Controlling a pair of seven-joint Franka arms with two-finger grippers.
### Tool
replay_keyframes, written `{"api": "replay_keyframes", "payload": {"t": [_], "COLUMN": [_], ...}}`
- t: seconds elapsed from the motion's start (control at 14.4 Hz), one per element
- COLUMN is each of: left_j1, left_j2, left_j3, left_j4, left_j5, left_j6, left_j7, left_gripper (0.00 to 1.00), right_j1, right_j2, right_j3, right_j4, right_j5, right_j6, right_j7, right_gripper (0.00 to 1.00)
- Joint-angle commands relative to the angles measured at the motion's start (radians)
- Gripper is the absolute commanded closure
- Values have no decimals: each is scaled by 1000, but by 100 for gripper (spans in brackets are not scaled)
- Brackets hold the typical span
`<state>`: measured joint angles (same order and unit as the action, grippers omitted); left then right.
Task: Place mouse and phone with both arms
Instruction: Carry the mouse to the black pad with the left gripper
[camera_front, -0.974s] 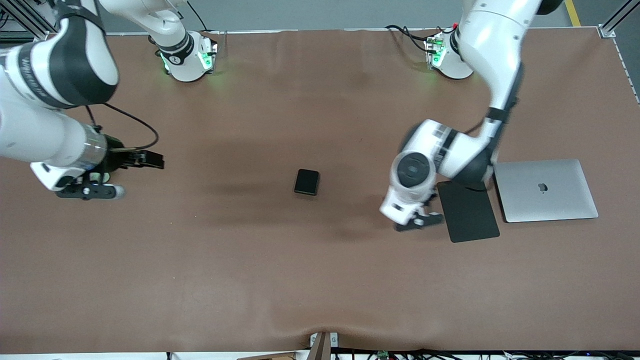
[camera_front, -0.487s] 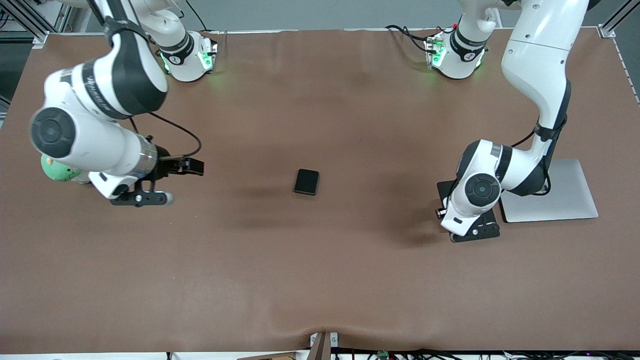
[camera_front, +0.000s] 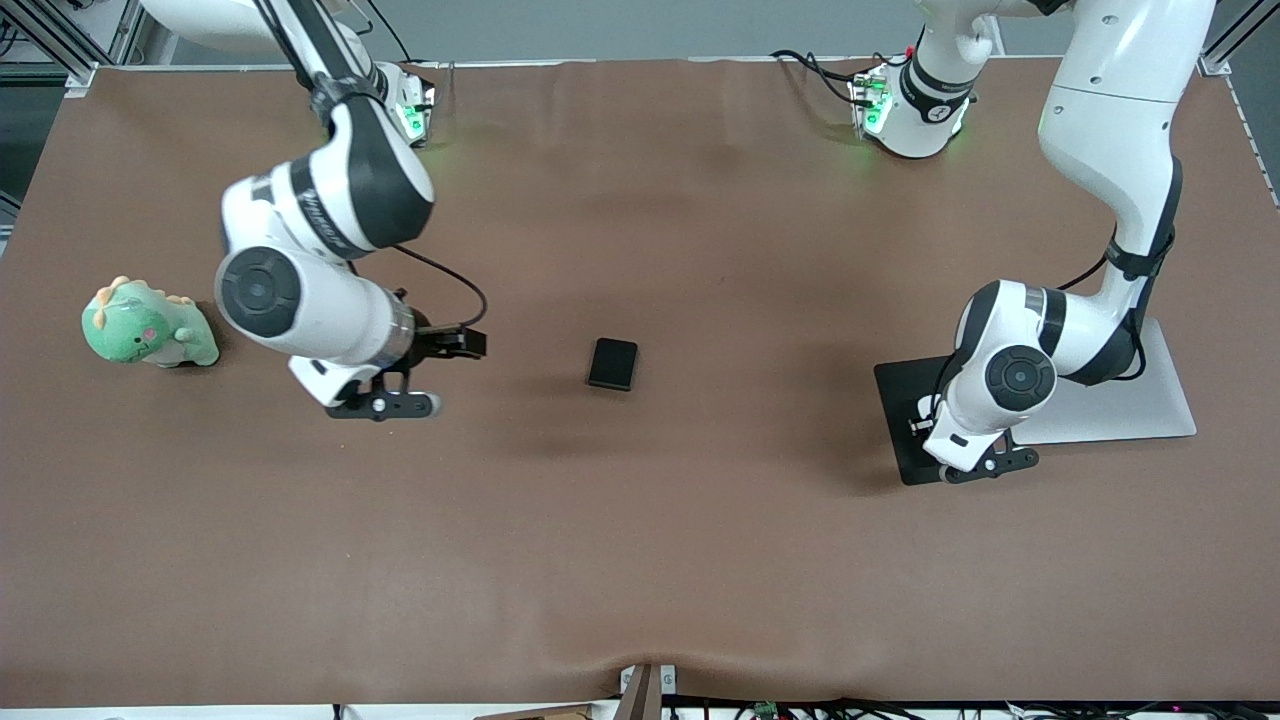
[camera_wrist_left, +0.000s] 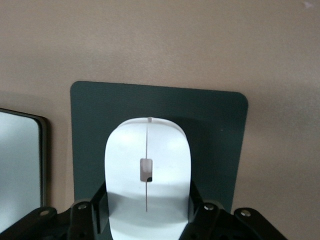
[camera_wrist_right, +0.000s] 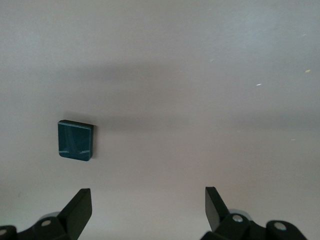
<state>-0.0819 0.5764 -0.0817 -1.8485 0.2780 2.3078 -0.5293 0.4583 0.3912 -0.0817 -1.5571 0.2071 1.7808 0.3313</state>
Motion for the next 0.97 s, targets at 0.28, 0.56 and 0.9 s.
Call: {"api": "replay_keyframes", "payload": {"t": [0.28,0.56,0.9], "left_j1": [5,5,4], "left_j2": [-3,-105,-217], "left_j3": [-10,-9,-15], "left_j4": [-1,24,305], "left_j5": [18,13,3], "left_j6": [21,-23,-382], "left_j7": [23,17,40], "left_gripper": [0,0,0], "right_j1": [126,177,235], "right_j2": [130,201,259], "right_j3": [-9,-9,-9], "right_j4": [14,14,14], "right_j5": [23,23,23], "right_j6": [155,251,350], "right_j7": [143,195,265], "right_gripper": [0,0,0]}}
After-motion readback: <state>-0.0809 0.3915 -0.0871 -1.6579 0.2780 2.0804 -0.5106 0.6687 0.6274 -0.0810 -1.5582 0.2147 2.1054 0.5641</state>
